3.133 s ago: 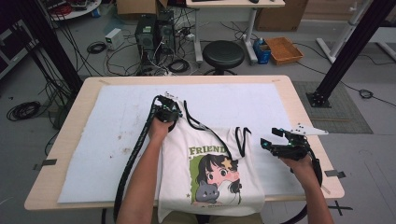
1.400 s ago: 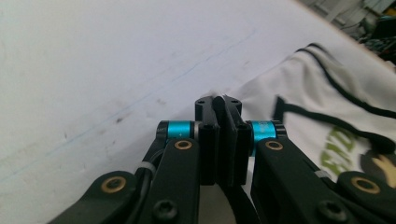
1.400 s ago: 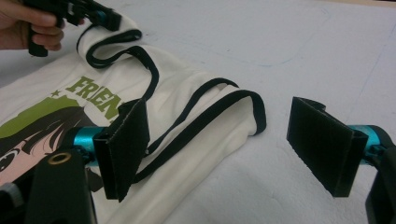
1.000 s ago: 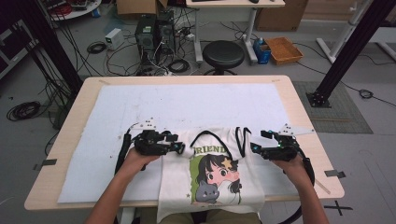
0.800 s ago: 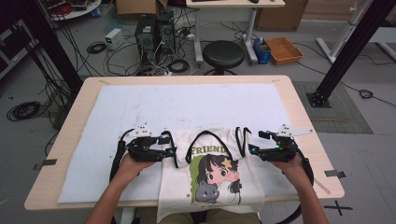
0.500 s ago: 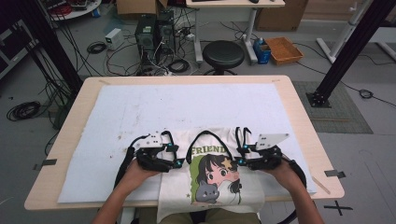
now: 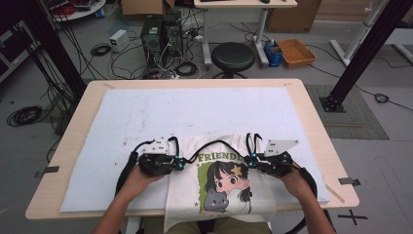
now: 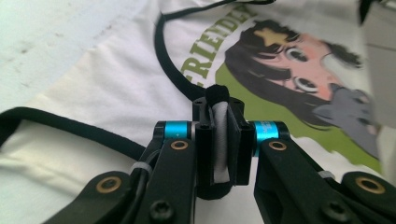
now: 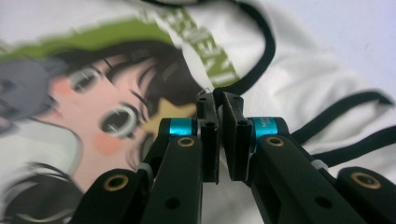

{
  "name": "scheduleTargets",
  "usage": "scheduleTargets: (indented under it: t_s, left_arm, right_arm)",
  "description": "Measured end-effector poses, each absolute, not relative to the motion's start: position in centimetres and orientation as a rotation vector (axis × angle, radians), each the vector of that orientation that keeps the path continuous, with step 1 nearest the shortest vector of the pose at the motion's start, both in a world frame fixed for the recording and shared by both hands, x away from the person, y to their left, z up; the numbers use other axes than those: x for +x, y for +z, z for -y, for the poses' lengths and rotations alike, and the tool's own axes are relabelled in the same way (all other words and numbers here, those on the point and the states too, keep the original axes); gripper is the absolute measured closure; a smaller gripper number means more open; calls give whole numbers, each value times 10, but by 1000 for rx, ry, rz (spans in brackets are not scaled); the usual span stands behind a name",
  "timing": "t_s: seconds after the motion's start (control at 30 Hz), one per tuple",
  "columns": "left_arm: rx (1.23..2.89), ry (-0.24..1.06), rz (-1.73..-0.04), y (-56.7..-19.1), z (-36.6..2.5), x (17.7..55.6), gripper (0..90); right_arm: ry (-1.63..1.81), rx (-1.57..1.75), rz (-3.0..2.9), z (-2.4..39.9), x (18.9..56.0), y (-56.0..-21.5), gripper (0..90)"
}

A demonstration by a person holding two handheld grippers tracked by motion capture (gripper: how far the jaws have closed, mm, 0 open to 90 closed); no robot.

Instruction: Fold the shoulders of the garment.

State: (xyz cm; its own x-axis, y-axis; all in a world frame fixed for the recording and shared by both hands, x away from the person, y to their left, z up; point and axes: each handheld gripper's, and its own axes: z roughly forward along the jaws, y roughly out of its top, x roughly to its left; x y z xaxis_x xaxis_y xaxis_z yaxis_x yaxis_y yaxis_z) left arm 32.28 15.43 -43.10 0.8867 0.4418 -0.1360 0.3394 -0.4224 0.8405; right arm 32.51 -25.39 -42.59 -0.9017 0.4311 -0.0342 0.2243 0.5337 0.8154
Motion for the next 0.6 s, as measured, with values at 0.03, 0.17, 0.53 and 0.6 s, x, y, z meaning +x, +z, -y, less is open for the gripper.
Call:
scheduleTargets:
  t_s: [0.03, 0.17, 0.53, 0.6]
  left_arm:
    - [2037, 126, -566, -429, -161, 322, 831]
    - [1998, 65, -569, -429, -184, 321, 818]
    - [1818, 91, -715, -431, -189, 328, 337]
    - [1783, 153, -741, -431, -192, 329, 337]
  right_arm:
    - [1301, 553, -2542, 254, 325, -426, 861]
    - [1400, 576, -2535, 271, 322, -416, 861]
    - [1484, 704, -2599, 292, 327, -425, 613]
    - [1449, 684, -2599, 288, 327, -425, 729]
